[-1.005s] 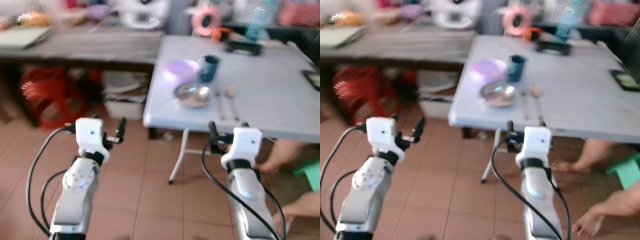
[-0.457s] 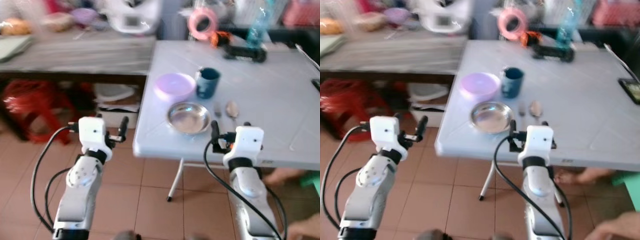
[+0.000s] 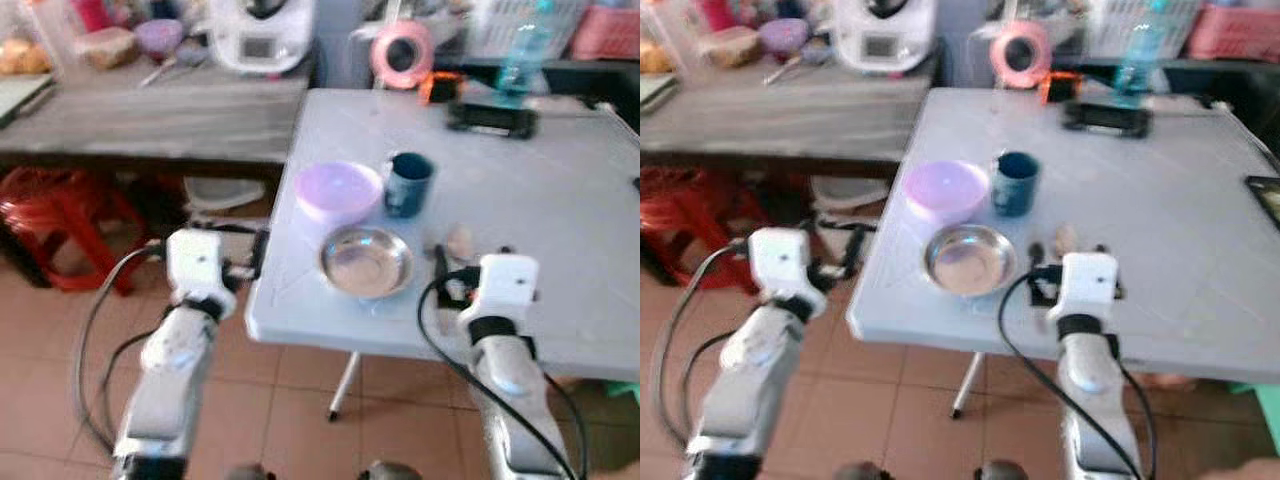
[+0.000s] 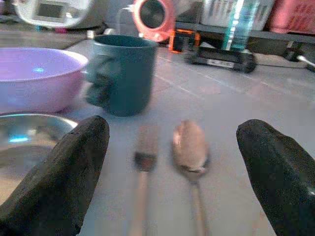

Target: Setting the table

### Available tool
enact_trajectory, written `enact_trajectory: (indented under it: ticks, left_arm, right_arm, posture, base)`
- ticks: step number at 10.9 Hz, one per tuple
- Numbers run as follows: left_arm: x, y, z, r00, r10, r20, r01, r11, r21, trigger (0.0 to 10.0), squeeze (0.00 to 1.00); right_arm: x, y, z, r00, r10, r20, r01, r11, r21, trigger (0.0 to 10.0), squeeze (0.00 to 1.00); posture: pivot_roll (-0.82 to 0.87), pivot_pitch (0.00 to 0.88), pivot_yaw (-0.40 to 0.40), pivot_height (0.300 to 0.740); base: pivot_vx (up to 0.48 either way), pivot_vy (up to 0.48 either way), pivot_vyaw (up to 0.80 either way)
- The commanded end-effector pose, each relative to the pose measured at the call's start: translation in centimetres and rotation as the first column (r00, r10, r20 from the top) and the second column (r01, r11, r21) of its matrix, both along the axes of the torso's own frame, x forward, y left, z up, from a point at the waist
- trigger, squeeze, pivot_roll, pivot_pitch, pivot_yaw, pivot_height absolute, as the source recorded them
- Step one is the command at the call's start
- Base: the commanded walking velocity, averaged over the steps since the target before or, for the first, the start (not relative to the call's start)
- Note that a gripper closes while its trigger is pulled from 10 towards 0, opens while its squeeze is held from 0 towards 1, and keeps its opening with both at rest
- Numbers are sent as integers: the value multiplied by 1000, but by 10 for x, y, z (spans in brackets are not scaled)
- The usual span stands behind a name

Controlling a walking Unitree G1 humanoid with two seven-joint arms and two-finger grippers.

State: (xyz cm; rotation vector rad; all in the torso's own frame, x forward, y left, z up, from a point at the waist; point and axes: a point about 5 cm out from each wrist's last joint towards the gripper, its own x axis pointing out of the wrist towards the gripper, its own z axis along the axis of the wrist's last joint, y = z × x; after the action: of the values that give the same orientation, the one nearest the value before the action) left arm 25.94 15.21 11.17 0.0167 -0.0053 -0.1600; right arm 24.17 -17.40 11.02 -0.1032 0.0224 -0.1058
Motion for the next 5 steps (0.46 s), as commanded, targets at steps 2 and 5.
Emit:
enact_trajectory:
  ticks: [2, 5]
  left_arm:
    - [-6, 13, 0, 1000, -14, -12, 15, 999, 45, 10000, 0]
    - [-7, 9, 3, 999, -46, -12, 47, 997, 59, 10000, 0]
  right_arm:
    - [7, -16, -3, 999, -7, -38, 6, 1000, -17, 10000, 0]
    - [13, -20, -9, 994, 44, -98, -39, 998, 53, 10000, 0]
  posture:
    - [-31, 0, 41, 740]
    - [-10, 0, 48, 740]
  base:
    - [0, 0, 0]
    - [0, 0, 0]
